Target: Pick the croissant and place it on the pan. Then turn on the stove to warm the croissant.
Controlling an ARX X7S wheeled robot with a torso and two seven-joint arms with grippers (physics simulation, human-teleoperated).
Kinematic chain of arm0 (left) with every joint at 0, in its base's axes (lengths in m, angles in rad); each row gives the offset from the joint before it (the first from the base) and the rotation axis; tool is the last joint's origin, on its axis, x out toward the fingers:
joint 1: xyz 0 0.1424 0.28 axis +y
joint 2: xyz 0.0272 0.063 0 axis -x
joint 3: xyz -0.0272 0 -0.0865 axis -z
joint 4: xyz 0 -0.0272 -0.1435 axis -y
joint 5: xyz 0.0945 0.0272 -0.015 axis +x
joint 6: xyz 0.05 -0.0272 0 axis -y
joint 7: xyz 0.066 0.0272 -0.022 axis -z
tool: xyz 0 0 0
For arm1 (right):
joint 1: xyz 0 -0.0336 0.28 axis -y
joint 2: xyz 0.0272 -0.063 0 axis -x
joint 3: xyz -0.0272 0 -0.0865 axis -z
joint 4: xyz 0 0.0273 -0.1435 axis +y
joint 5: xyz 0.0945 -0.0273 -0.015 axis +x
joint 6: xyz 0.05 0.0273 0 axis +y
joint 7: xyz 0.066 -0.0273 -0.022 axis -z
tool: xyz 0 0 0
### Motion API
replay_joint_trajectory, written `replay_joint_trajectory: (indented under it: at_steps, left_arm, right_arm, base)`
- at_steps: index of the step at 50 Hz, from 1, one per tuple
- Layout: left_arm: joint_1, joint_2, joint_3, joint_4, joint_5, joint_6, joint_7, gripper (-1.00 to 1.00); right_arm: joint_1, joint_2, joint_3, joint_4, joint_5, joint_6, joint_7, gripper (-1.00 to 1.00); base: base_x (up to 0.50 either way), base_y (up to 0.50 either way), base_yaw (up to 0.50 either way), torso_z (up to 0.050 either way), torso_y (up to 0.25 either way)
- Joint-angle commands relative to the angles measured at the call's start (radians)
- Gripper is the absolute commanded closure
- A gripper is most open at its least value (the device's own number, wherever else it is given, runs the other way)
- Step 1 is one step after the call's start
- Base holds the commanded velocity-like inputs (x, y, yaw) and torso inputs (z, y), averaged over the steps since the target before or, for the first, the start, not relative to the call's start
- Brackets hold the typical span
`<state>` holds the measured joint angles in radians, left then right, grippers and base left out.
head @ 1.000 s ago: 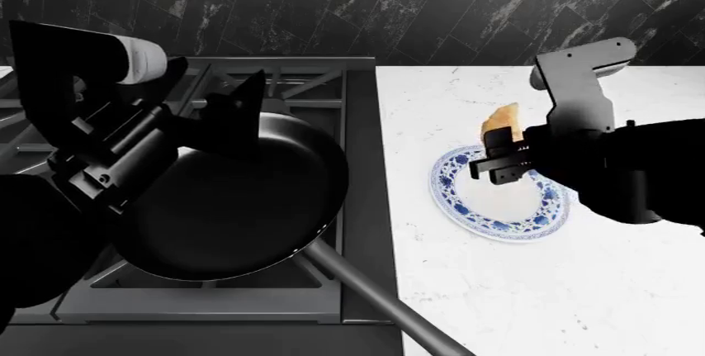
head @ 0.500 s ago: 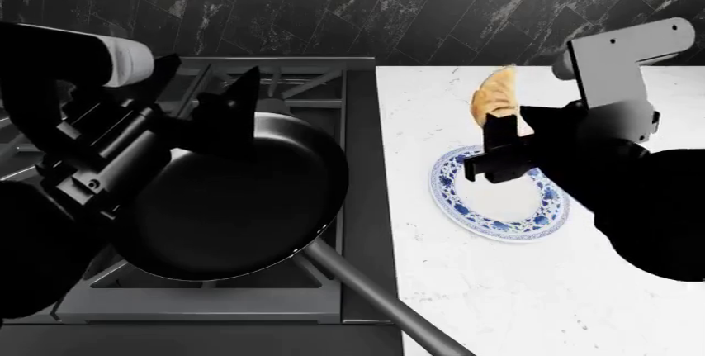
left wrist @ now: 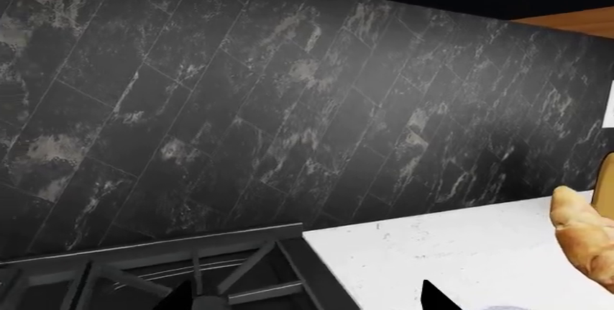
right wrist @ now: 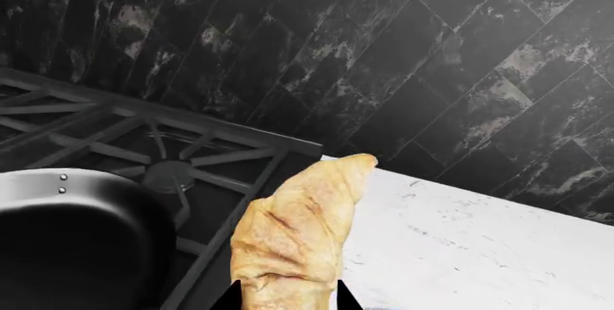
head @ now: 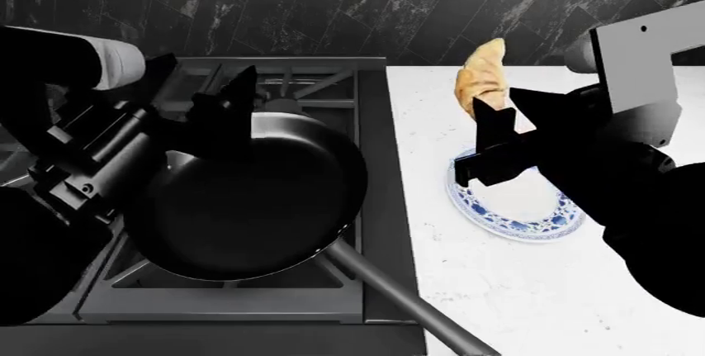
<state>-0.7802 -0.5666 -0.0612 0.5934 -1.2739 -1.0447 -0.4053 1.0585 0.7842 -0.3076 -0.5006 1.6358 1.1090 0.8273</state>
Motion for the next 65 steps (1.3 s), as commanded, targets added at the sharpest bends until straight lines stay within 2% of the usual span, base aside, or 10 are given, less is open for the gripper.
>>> replay_joint_trajectory:
  at_steps: [1,36,47,65]
  left_arm:
    - [0.004,-0.004,-0.003,-0.001,-0.001,0.006,-0.007,-1.0]
    - [-0.018,-0.008,0.017,0.0,-0.018,0.005,-0.029,-1.0]
    - [-0.007,-0.009,0.022,-0.008,-0.003,0.019,-0.015,-1.0]
    - [-0.001,-0.013,0.03,-0.023,0.013,0.036,0.004,-1.0]
  right_arm:
    - [0.002,-0.005,-0.001,-0.022,-0.03,-0.004,-0.036,1.0]
    - [-0.015,0.002,-0.003,-0.024,-0.064,-0.029,-0.069,1.0]
    - [0.015,0.005,-0.042,0.023,-0.064,0.014,-0.074,1.0]
    - [0.168,-0.018,-0.184,0.194,-0.117,0.172,-0.216,1.0]
  base:
    - [0.0,0.5,0.0,0.0,0.0]
    - [0.0,0.5,0.0,0.0,0.0]
    - [0.0,0.0,0.0,0.0,0.0]
    - [0.0,0.0,0.0,0.0,0.0]
